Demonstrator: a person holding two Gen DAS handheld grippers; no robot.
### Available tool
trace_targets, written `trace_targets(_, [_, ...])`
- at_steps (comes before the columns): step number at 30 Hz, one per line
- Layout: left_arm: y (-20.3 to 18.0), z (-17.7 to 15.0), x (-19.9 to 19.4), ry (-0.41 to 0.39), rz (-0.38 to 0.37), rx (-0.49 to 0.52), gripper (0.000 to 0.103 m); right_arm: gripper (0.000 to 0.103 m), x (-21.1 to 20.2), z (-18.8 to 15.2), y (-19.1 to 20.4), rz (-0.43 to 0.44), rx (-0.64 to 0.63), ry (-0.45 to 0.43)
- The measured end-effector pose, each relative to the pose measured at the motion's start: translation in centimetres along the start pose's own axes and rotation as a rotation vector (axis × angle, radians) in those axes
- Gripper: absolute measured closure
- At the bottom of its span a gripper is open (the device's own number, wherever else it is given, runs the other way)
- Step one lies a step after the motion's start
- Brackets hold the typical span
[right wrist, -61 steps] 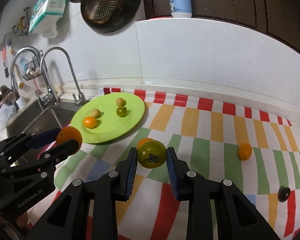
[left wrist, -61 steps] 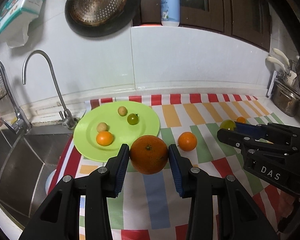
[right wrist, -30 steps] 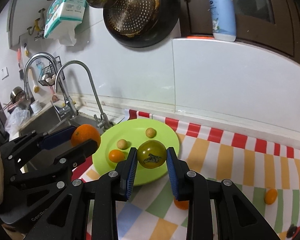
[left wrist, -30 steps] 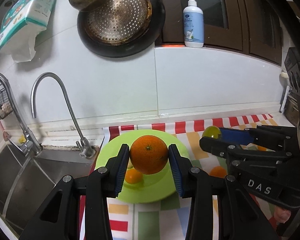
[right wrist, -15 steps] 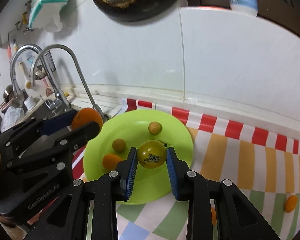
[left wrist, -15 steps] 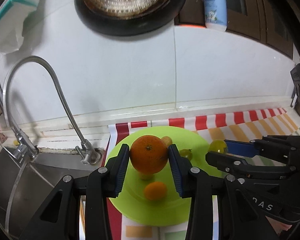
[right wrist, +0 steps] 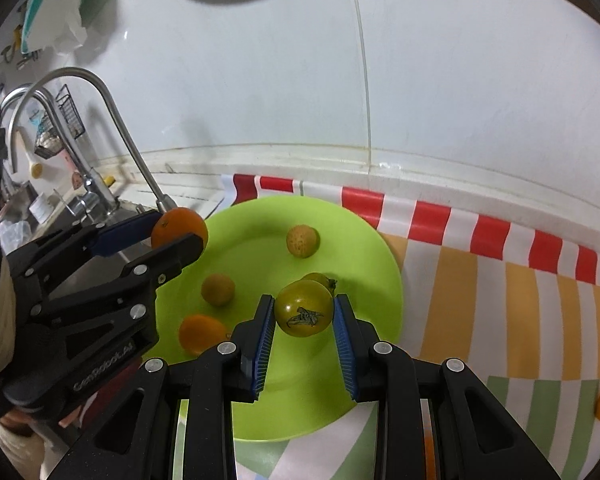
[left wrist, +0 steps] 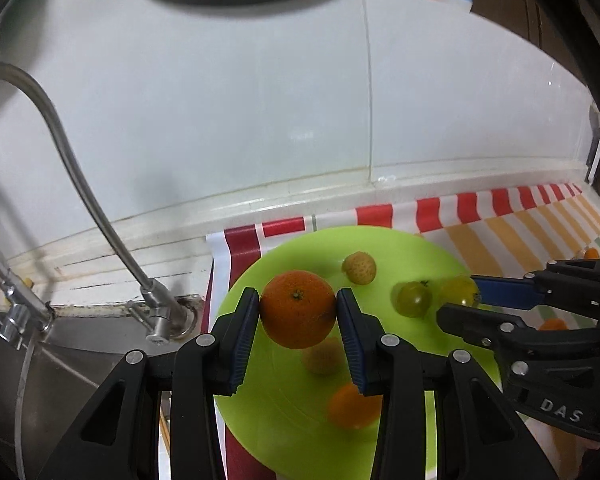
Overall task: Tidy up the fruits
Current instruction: 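Carry both fruits over the green plate and open both tools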
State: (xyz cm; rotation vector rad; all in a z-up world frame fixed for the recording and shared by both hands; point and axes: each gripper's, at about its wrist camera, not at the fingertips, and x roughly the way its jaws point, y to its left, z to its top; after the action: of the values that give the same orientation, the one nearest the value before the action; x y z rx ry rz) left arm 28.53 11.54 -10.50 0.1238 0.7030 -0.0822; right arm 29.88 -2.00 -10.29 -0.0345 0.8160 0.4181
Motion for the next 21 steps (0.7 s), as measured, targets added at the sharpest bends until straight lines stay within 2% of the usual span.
trace_targets(10, [0.3,0.1,3.0,0.081,-0.068,0.011,0.063,0.072,1.4,-0.4,-0.2,0.002,0.004,0.041])
trace_targets(18, [0.4,0.4,1.9,0.072,-0.08,0.004,0.06,0.071,1.0,-0.3,-0.2,-0.001,-0.002,0.031])
trace_targets(21, [0.2,0.6,0.8,0.066,-0.053,0.015,0.06,0.067,0.3,-0.4,-0.2,0.0,-0.005,0.018])
